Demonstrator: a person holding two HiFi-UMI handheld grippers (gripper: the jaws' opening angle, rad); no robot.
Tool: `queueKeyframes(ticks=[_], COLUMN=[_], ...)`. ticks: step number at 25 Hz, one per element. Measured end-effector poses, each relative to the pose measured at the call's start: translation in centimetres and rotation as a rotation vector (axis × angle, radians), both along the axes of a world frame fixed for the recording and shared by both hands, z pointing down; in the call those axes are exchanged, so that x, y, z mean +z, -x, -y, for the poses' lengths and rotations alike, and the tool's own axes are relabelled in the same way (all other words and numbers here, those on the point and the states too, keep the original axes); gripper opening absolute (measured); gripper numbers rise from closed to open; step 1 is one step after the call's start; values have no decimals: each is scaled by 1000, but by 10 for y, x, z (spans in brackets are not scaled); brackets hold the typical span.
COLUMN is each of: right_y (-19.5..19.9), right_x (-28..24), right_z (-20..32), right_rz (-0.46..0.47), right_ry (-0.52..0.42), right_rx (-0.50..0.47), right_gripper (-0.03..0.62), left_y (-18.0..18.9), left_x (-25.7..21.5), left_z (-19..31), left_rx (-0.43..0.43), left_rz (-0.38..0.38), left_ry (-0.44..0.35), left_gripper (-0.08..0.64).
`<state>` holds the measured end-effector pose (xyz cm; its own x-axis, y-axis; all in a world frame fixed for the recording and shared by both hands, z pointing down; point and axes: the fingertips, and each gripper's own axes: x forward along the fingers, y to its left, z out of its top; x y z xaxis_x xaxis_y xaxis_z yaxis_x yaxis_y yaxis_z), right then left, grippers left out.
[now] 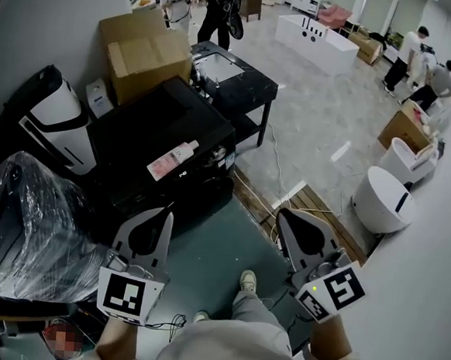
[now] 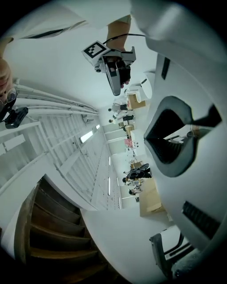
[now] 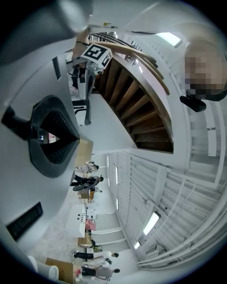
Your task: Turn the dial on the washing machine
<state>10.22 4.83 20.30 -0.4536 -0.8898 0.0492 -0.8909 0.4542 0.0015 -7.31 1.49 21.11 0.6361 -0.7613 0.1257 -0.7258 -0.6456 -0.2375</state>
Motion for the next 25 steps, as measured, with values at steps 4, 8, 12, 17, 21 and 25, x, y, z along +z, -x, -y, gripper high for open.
queueKeyframes(ticks=[4,8,12,17,21,25], right_y=[-8,-20,-21,-22,-27,-25], right_x=[15,29,48,75,101,127], right_z=[42,83,121,159,185,212], right_rz=[-11,-70,-119,-71,-75,-84], right_ry=[27,12,9,56,90,88], right_rx=[-80,-113,-196,-262,-258,-240], right_gripper=[28,29,31,224,245,245], left_y=[-8,-15,-24,-22,-9,-2], left_x=[18,34,52,77,100,120], left_z=[34,63,84,102,122,138], left_rx=[-88,-157,-199,-278,-352,-362], left_rz=[107,113,128,126,100,83], left_ry=[-31,0,36,87,141,174], left_gripper=[18,18,18,18,18,18])
